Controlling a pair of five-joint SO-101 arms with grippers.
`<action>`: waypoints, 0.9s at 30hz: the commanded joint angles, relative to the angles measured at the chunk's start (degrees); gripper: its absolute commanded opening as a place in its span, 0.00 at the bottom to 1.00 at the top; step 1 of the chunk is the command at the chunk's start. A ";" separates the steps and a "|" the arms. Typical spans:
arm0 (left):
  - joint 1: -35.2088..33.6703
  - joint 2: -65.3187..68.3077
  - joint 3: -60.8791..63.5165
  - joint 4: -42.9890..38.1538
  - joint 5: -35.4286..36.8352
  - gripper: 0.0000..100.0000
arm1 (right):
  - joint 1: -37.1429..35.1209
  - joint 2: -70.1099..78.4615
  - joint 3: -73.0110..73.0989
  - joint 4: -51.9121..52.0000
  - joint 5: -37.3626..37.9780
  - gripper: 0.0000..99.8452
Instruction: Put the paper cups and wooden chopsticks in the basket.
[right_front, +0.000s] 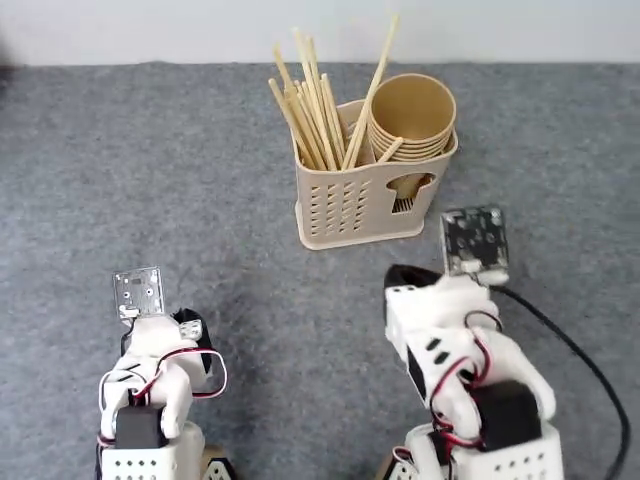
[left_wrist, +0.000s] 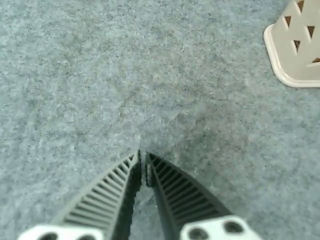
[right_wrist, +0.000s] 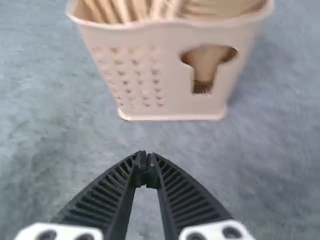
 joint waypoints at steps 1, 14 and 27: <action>-0.18 -0.79 -0.31 0.18 -0.18 0.01 | 3.38 -7.60 4.75 0.48 -0.26 0.01; -0.18 -0.79 -0.31 0.18 -0.18 0.01 | 12.18 -26.24 27.08 -0.04 4.22 0.01; -0.18 -0.79 -0.31 0.18 -0.18 0.01 | 13.23 -27.12 42.11 -4.35 4.57 0.01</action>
